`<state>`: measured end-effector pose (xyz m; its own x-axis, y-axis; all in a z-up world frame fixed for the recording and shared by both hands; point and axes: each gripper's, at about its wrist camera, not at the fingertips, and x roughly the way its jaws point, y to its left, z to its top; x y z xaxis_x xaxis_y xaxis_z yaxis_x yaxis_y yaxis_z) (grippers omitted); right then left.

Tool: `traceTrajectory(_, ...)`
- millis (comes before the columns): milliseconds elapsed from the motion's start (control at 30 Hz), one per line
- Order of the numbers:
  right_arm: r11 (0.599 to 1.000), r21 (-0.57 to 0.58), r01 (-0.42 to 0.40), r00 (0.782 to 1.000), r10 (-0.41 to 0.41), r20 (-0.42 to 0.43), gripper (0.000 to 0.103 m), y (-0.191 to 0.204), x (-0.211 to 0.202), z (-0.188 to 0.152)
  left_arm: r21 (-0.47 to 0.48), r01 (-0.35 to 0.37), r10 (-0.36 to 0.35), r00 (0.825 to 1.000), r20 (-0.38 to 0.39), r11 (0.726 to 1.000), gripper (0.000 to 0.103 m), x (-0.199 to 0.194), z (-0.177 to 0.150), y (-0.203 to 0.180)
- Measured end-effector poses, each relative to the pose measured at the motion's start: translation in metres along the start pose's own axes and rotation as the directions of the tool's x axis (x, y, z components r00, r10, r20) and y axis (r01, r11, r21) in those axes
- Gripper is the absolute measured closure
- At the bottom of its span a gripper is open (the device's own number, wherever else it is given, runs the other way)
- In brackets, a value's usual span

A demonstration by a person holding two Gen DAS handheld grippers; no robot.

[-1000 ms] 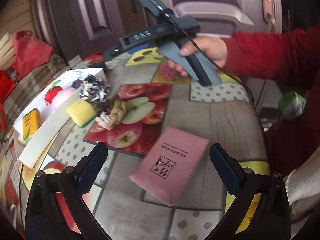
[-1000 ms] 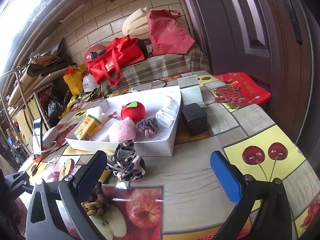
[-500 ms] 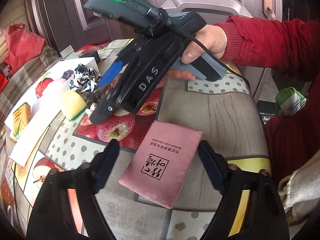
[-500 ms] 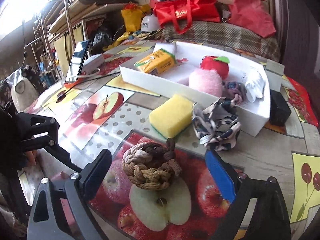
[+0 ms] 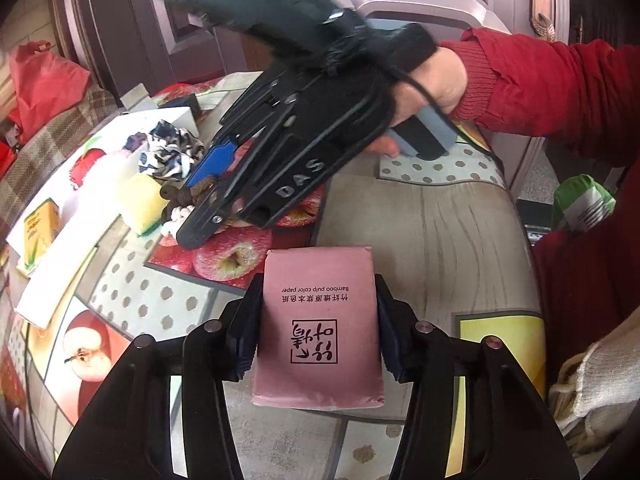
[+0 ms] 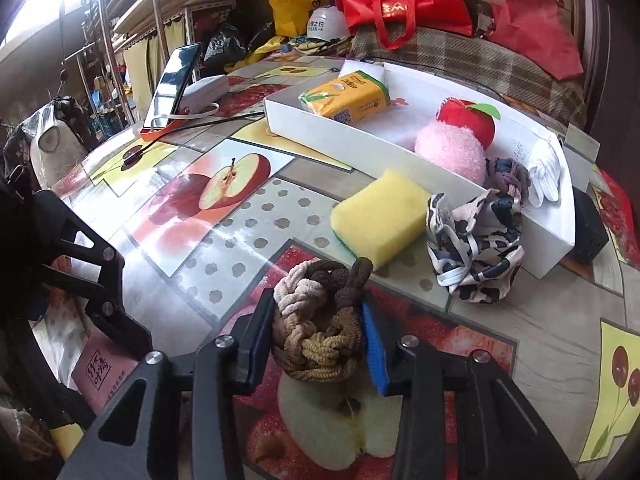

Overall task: Organize soft objects
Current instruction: 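Grasp the pink paper pack with the left gripper while the right gripper grasps the beige rope ball, then carry the pink pack over the tray with the left gripper while the right gripper carries the rope ball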

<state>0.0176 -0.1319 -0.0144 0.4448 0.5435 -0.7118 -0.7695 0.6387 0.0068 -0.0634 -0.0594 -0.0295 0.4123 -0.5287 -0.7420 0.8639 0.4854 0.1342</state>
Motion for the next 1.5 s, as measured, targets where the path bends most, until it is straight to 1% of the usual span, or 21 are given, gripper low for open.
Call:
traceTrajectory(67, 1.0, -0.026, 0.012, 0.997, -0.01, 0.072, 0.067, 0.006, -0.013, -0.002, -0.008, -0.021, 0.021, 1.0, 0.018, 1.0, 0.054, -0.003, 0.0, 0.001)
traceTrajectory(133, 0.999, -0.001, 0.042, 0.989, -0.042, 0.141, 0.068, 0.002, -0.027, -0.004, -0.038, -0.047, 0.049, 0.998, 0.048, 0.998, 0.054, -0.009, -0.002, 0.006)
traceTrajectory(233, 0.989, 0.114, 0.089, 0.969, -0.113, 0.219, 0.067, -0.018, -0.043, -0.009, -0.133, -0.081, 0.095, 0.99, 0.102, 0.988, 0.054, -0.021, -0.005, 0.022)
traceTrajectory(300, 0.976, 0.177, 0.124, 0.956, -0.166, 0.244, 0.067, -0.031, -0.051, -0.012, -0.195, -0.12, 0.146, 0.981, 0.125, 0.973, 0.054, -0.027, -0.008, 0.035)
traceTrajectory(367, 0.964, 0.223, 0.143, 0.949, -0.198, 0.247, 0.067, -0.042, -0.053, -0.012, -0.232, -0.19, 0.225, 0.965, 0.133, 0.954, 0.054, -0.031, -0.01, 0.046)
traceTrajectory(433, 0.95, 0.27, 0.155, 0.944, -0.223, 0.244, 0.067, -0.053, -0.054, -0.013, -0.274, -0.238, 0.281, 0.951, 0.131, 0.932, 0.053, -0.033, -0.013, 0.059)
traceTrajectory(533, 0.934, 0.32, 0.16, 0.94, -0.243, 0.24, 0.067, -0.067, -0.053, -0.012, -0.351, -0.265, 0.326, 0.937, 0.126, 0.898, 0.053, -0.037, -0.018, 0.079)
traceTrajectory(633, 0.921, 0.347, 0.179, 0.93, -0.273, 0.246, 0.067, -0.072, -0.055, -0.012, -0.388, -0.305, 0.377, 0.918, 0.125, 0.87, 0.053, -0.042, -0.024, 0.094)
traceTrajectory(767, 0.902, 0.378, 0.206, 0.915, -0.315, 0.252, 0.067, -0.078, -0.059, -0.015, -0.408, -0.336, 0.413, 0.903, 0.116, 0.849, 0.053, -0.042, -0.025, 0.105)
traceTrajectory(933, 0.886, 0.412, 0.213, 0.909, -0.334, 0.25, 0.067, -0.091, -0.059, -0.015, -0.426, -0.361, 0.446, 0.887, 0.116, 0.829, 0.053, -0.044, -0.027, 0.112)
traceTrajectory(1033, 0.881, 0.418, 0.221, 0.905, -0.345, 0.249, 0.067, -0.094, -0.058, -0.013, -0.449, -0.386, 0.478, 0.872, 0.107, 0.806, 0.053, -0.045, -0.028, 0.12)
traceTrajectory(1133, 0.878, 0.42, 0.231, 0.901, -0.356, 0.249, 0.067, -0.099, -0.055, -0.009, -0.483, -0.414, 0.514, 0.853, 0.088, 0.771, 0.053, -0.044, -0.03, 0.132)
traceTrajectory(1233, 0.873, 0.426, 0.238, 0.894, -0.368, 0.255, 0.067, -0.105, -0.05, -0.002, -0.529, -0.418, 0.53, 0.845, 0.071, 0.738, 0.053, -0.044, -0.032, 0.15)
traceTrajectory(1333, 0.872, 0.434, 0.227, 0.888, -0.369, 0.276, 0.067, -0.112, -0.044, 0.007, -0.57, -0.419, 0.543, 0.838, 0.056, 0.707, 0.053, -0.042, -0.034, 0.168)
traceTrajectory(1433, 0.886, 0.415, 0.207, 0.895, -0.343, 0.286, 0.067, -0.115, -0.032, 0.019, -0.581, -0.419, 0.537, 0.843, 0.036, 0.698, 0.053, -0.034, -0.031, 0.182)
traceTrajectory(1500, 0.902, 0.386, 0.195, 0.907, -0.316, 0.28, 0.067, -0.114, -0.023, 0.027, -0.573, -0.417, 0.522, 0.853, 0.023, 0.706, 0.053, -0.027, -0.027, 0.189)
